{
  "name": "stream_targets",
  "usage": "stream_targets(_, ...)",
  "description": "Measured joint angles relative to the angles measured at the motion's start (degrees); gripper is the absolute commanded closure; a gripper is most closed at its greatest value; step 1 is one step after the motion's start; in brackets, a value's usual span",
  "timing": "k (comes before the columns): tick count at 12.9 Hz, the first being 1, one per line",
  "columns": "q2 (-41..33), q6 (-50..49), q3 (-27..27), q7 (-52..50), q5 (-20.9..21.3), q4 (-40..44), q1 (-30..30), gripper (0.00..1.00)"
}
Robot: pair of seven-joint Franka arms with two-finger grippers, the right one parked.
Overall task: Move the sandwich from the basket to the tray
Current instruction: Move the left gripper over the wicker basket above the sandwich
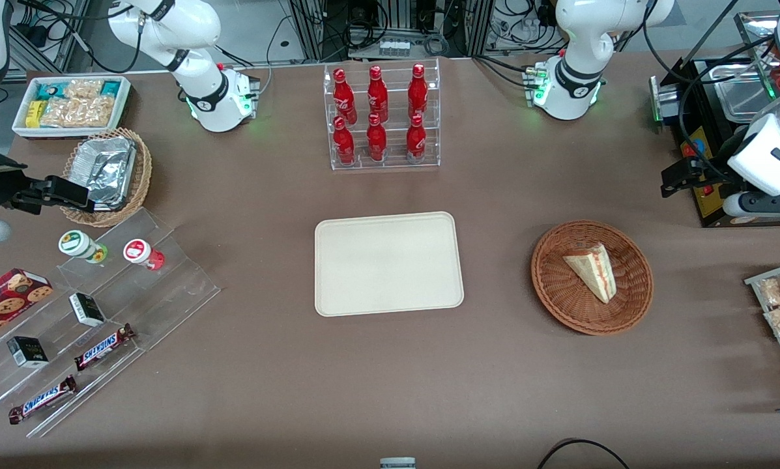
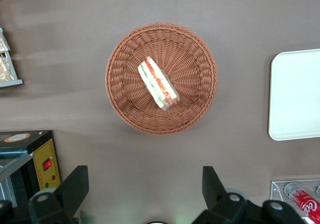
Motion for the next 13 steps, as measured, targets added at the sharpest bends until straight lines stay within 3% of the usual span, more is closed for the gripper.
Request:
stream_targets(5,0.77,0.13,0.00,-0.06,0.08,-0.07,0.00,0.00)
stream_targets(13,8.78,7.32,-0.24,-1.78,0.08,-2.71,-0.53,0.00)
